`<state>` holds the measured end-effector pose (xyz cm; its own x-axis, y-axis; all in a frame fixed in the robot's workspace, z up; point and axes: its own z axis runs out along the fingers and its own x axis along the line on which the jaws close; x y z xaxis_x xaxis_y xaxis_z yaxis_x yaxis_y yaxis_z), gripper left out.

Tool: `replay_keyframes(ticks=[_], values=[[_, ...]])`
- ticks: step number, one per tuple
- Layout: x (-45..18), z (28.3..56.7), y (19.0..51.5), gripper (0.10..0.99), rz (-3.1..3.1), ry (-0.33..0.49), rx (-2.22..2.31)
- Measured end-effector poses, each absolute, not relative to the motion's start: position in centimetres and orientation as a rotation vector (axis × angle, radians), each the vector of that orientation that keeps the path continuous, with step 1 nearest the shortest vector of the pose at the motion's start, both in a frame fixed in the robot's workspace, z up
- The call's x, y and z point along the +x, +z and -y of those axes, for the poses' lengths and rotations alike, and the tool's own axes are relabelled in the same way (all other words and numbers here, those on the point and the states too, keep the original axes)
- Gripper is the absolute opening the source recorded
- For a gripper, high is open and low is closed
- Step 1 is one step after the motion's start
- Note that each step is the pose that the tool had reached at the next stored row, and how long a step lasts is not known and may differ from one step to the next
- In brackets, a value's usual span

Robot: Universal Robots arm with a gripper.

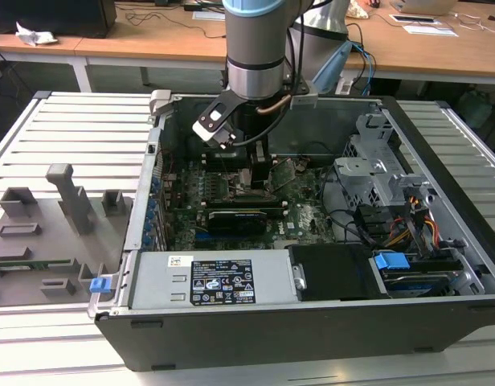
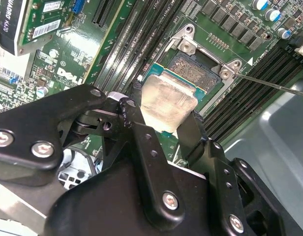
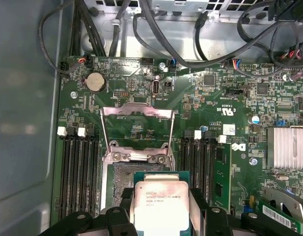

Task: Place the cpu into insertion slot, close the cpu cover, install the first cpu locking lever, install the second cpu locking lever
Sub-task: 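Place the cpu into insertion slot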

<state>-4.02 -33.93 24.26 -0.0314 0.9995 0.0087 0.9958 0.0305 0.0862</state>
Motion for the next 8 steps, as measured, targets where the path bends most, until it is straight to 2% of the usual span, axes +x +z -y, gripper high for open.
replay_keyframes(ticks=[8], values=[[-4.02, 33.59, 23.97, 0.533, -2.214, 0.105, 2.150]])
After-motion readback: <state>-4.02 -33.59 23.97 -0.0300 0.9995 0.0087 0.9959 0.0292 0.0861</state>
